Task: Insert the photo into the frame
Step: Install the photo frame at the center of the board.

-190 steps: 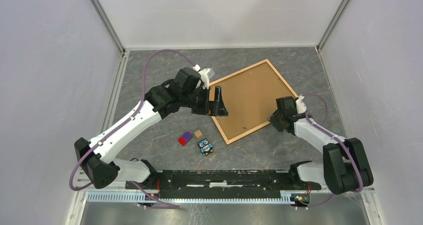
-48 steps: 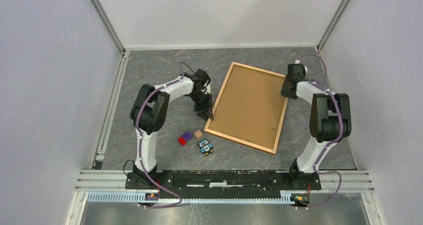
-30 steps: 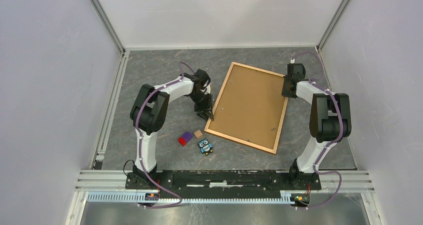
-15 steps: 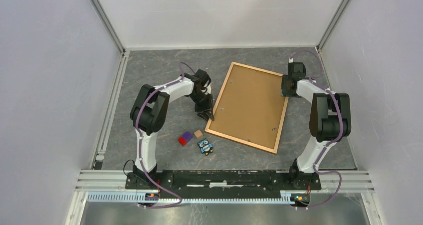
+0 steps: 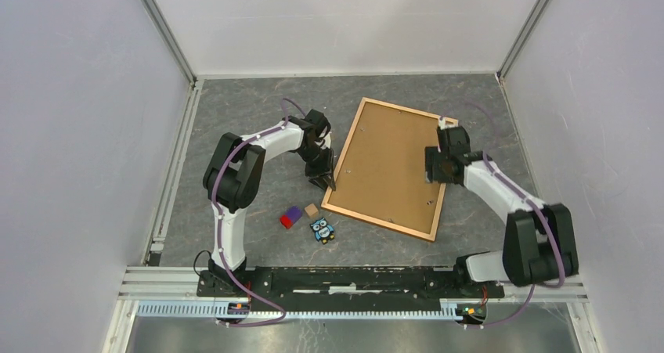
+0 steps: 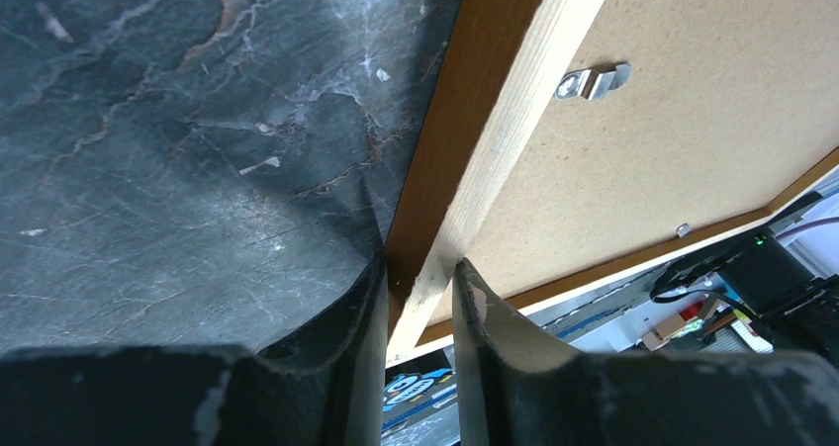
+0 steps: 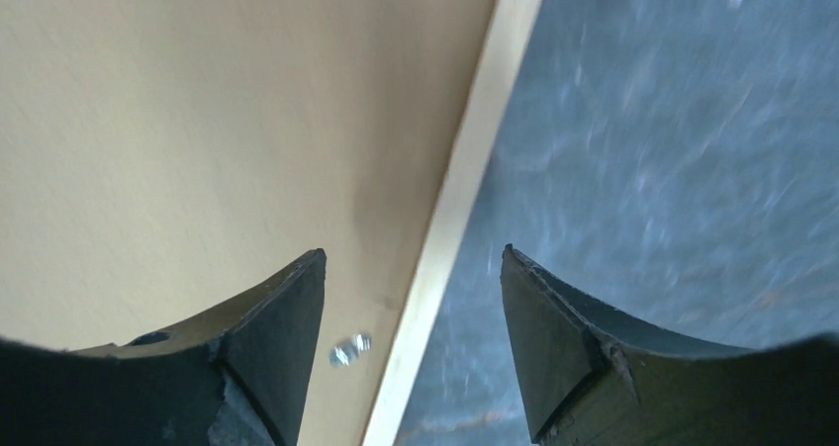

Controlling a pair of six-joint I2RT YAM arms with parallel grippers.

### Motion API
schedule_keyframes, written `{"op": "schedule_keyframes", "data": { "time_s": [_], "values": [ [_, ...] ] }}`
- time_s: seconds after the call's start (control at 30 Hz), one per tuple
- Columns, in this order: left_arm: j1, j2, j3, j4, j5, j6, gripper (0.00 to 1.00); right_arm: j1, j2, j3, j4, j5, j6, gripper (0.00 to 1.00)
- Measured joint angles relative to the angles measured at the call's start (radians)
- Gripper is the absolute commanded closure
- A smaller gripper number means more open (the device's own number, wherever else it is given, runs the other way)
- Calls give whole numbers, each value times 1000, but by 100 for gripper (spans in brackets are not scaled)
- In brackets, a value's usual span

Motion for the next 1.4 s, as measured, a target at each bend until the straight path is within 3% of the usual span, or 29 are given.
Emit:
{"op": "schedule_keyframes", "data": {
  "time_s": [0.13,0.27,0.7,1.03,1.27,1.4],
  "values": [
    [0,-1,-6,1,8,0,68,-3,-163,-169,-40,-43,75,30],
    [0,-3,-11,4,16,0,68,-3,-234,-191,-93,-48,139,32],
    [0,-5,-14,7,16,0,67,1,-282,-340,-31,-80,314,33],
    [0,-5,-14,7,16,0,68,13,-286,-358,18,-73,354,32],
    [0,-5,-14,7,16,0,68,15,-280,-356,35,-26,369,44],
    [-3,-5,-14,8,16,0,68,18,-272,-355,45,-25,376,44]
  ]
}}
